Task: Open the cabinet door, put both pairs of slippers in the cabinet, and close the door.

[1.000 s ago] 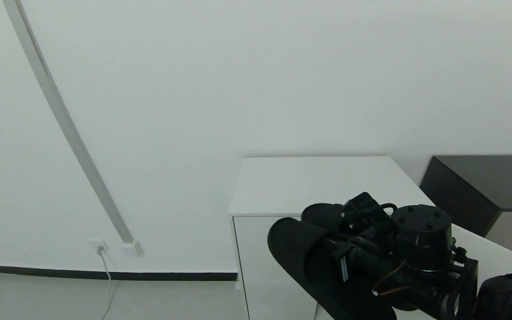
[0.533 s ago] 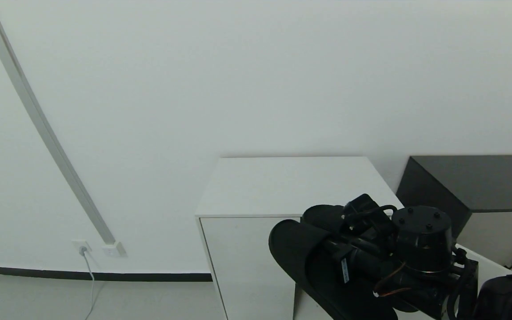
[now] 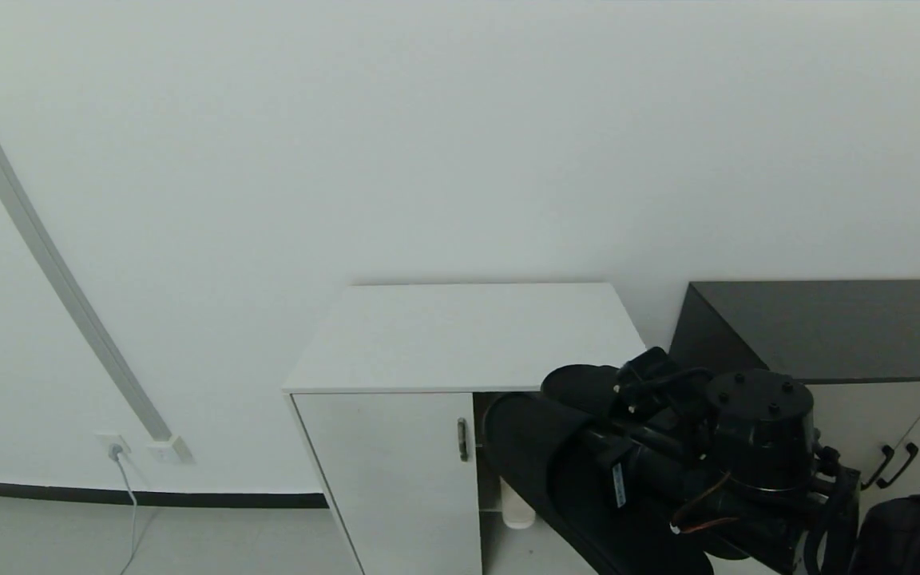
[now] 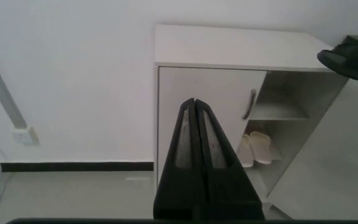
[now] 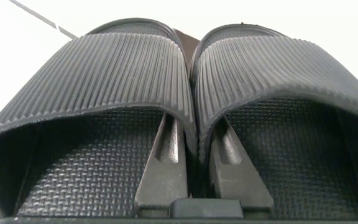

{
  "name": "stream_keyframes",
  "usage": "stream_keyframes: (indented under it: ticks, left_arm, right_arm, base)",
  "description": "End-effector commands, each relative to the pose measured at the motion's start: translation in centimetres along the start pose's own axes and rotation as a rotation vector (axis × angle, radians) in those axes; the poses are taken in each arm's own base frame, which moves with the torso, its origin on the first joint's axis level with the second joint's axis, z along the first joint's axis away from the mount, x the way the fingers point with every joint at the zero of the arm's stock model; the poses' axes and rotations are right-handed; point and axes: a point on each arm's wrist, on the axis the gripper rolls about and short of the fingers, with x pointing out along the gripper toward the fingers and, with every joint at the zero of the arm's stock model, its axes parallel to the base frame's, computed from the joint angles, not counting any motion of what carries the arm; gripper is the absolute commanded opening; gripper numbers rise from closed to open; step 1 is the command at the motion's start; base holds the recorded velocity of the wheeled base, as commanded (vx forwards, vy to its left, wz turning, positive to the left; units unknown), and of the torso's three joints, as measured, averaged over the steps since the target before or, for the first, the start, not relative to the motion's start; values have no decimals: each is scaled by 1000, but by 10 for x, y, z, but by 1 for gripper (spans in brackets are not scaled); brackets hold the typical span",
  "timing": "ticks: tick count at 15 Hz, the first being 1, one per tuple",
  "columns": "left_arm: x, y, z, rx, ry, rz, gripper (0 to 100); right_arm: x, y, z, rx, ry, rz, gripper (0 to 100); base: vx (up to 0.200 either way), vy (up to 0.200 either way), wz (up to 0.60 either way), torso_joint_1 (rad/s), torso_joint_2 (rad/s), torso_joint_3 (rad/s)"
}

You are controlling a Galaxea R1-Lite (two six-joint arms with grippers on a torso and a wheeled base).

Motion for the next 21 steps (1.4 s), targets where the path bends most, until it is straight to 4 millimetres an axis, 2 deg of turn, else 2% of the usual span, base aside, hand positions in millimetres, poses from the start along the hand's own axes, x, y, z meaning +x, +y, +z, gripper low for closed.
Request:
stream_keyframes:
  ticks: [1, 2, 14, 21]
  left_arm:
    - [0, 0, 0, 0, 0, 1, 0]
    - [0, 0, 0, 0, 0, 1, 0]
    - [0, 0, 0, -2, -1, 1, 0]
    - [0, 0, 0, -2, 1, 0, 0]
  right_arm:
    - [0, 0, -1, 0, 5, -1, 0]
    - [-1, 0, -2, 0, 4, -1, 0]
    - [-6, 13, -2, 12, -17, 47, 0]
    - [-8, 16, -11, -1, 14, 59, 0]
  base:
    - [0, -200, 0, 2, 2, 2]
    - [0, -200, 0, 2, -2, 2]
    - [0, 0, 0, 0, 0, 0]
    - [0, 0, 0, 0, 0, 0]
